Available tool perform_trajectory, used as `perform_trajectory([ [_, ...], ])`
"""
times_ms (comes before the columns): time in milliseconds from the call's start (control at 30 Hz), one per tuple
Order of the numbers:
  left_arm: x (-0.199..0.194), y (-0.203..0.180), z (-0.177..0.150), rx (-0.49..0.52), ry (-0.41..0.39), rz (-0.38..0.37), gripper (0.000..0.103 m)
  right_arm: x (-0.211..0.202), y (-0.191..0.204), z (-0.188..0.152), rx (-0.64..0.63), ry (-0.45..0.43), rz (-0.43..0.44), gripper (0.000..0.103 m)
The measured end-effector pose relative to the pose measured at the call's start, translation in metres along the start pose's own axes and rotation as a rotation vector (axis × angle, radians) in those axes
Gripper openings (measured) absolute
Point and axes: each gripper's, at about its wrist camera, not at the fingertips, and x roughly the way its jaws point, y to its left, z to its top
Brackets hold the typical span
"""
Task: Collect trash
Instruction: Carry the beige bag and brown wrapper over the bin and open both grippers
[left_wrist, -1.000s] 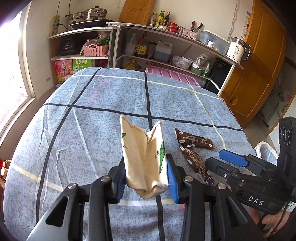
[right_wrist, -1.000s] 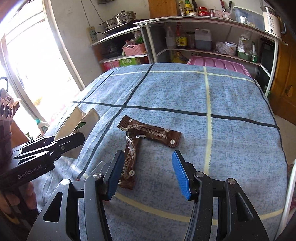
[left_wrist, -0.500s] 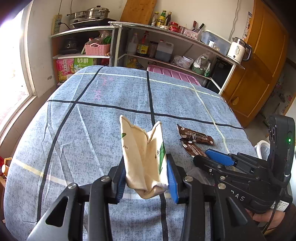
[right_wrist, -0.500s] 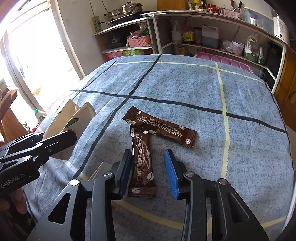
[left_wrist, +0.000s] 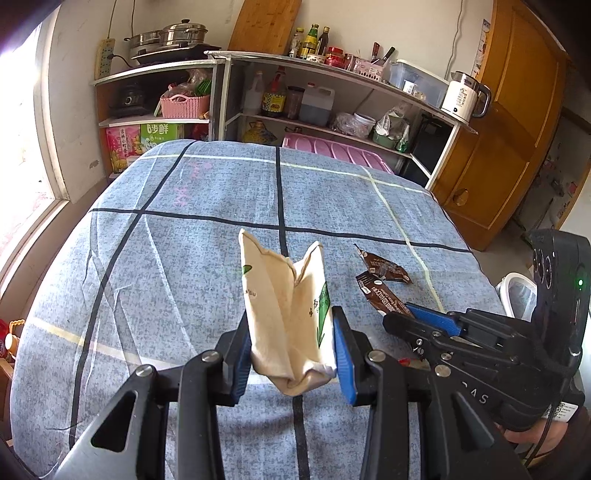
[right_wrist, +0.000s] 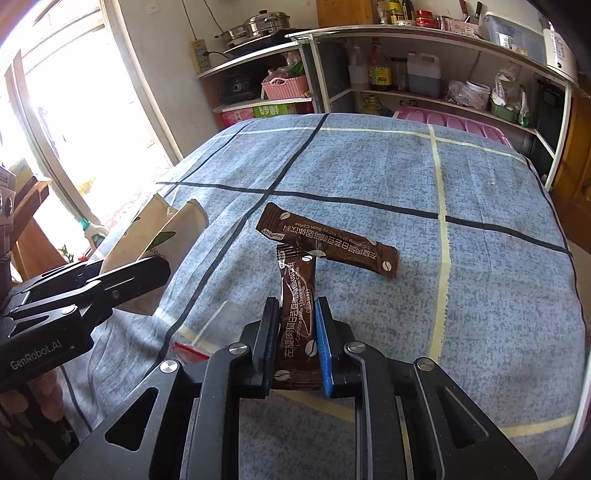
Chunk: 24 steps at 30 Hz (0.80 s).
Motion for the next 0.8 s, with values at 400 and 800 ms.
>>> perform_trajectory([
  [400, -0.014, -0.032, 0.002, 0.056, -0.025, -0.024, 0.04, -0.034, -0.016, -0.018, 0.068, 0.026, 0.182, 0.02],
  [800, -0.021, -0.081, -0.003, 0.133, -0.031, -0.081, 0.04, -0.091, -0.041, -0.047, 0.103, -0.037, 0.134, 0.02],
])
